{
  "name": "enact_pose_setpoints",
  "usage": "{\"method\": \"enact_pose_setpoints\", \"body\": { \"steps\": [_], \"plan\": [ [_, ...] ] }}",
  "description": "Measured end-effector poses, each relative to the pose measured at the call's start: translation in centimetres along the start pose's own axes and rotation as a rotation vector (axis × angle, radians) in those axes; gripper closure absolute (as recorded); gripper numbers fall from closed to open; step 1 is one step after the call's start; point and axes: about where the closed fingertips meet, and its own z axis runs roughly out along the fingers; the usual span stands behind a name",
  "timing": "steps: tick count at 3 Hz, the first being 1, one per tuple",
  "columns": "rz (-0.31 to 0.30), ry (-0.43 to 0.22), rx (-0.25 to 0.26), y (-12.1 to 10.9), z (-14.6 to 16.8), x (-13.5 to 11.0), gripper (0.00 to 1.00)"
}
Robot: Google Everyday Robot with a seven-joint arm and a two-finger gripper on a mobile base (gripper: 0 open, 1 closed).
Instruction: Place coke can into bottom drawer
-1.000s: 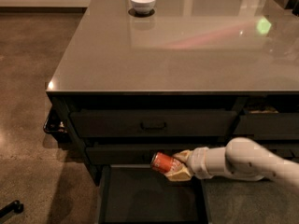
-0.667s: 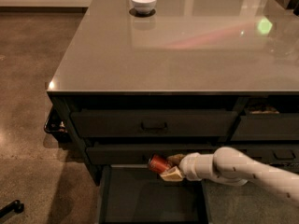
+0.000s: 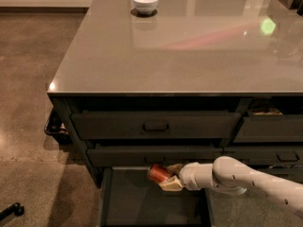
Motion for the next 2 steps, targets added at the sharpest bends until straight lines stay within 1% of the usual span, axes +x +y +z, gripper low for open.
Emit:
{"method": "enact_pose_setpoints", "body": {
  "steps": [1, 2],
  "plan": [
    [0.010, -0.020, -0.016, -0.2, 1.2, 1.3, 1.00],
    [0.031, -0.037, 0.014, -2.7, 4.5, 6.0, 1.00]
  ]
}}
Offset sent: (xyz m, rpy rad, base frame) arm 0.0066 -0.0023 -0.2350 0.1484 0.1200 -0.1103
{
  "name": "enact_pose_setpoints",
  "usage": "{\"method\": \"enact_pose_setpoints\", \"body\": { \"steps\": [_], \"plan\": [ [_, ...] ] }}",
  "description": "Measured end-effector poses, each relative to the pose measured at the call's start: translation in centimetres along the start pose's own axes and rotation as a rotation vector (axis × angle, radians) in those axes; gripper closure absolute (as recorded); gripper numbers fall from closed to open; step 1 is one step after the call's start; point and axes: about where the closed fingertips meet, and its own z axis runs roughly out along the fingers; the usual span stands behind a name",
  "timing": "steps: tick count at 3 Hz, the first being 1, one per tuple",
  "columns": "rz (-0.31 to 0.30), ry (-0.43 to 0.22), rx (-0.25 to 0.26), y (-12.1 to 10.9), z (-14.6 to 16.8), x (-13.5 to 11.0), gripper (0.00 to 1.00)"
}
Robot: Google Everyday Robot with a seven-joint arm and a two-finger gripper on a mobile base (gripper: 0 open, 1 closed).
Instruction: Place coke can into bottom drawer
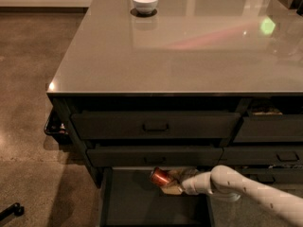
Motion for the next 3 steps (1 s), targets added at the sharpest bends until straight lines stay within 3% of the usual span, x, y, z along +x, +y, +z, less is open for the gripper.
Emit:
{"method": "enact_pose_setpoints", "body": {
  "steps": [1, 2, 3],
  "plan": [
    [0.057, -0.036, -0.015, -0.8, 4.7, 5.3, 1.00],
    [0.136, -0.068, -0.079, 1.6, 8.9, 9.7, 1.00],
    [0.164, -0.079, -0.132, 2.6, 10.3, 10.7, 1.00]
  ]
}}
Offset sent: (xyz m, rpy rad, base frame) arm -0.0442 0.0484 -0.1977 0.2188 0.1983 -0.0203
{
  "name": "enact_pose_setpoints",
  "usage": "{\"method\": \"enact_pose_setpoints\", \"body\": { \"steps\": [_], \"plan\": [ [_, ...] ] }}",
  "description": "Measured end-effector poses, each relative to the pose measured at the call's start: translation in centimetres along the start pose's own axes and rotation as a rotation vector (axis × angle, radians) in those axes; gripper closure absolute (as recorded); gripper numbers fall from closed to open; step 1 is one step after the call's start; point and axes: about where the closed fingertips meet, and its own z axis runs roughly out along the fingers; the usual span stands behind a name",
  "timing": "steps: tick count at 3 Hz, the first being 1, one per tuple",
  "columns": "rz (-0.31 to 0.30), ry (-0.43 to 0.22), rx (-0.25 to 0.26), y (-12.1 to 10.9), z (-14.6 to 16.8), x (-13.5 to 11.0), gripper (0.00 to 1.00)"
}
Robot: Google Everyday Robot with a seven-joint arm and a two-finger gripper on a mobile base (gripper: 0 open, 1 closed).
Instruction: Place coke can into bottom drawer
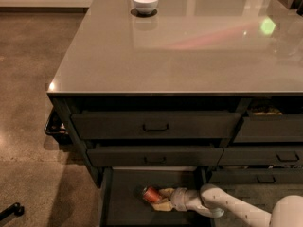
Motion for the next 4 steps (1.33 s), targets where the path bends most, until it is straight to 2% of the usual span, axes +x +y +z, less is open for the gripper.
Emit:
{"method": "enact_pose_setpoints", "body": {
  "steps": [1, 2, 3, 4],
  "plan": [
    [0.000, 0.000, 0.000, 0.0, 0.0, 0.0, 1.00],
    [0.045, 0.030, 0.048, -0.7, 1.2, 3.3, 1.00],
    [0.075, 0.108, 0.103, -1.9, 2.3, 6.6, 1.00],
    [0.100, 0.148, 0.119, -3.1, 3.6, 9.2, 1.00]
  ]
}}
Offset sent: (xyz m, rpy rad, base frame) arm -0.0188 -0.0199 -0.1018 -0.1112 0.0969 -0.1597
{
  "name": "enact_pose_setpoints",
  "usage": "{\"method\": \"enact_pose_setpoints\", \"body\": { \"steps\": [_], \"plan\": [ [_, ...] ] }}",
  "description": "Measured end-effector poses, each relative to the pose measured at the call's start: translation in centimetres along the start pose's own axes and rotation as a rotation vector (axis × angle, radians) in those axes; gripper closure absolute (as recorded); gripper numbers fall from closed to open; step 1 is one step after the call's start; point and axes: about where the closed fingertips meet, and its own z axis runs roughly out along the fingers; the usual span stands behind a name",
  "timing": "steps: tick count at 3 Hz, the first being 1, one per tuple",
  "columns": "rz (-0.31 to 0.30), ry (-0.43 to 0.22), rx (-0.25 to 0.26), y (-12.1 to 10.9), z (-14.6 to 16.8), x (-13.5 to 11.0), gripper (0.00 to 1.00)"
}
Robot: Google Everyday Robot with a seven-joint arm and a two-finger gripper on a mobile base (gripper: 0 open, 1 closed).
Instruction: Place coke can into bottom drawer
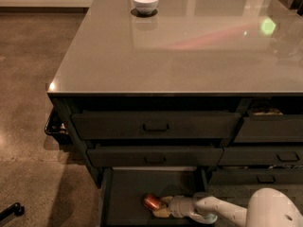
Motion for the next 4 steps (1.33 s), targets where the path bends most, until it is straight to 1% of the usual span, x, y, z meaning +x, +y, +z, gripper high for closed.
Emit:
{"method": "enact_pose_setpoints", "body": {
  "steps": [1, 2, 4],
  "plan": [
    [0.000, 0.001, 0.000, 0.08, -0.19, -0.22, 1.00],
    [0.000, 0.001, 0.000, 0.09, -0.21, -0.24, 0.88],
    [0.000, 0.001, 0.000, 0.10, -0.20, -0.24, 0.41]
  ]
}}
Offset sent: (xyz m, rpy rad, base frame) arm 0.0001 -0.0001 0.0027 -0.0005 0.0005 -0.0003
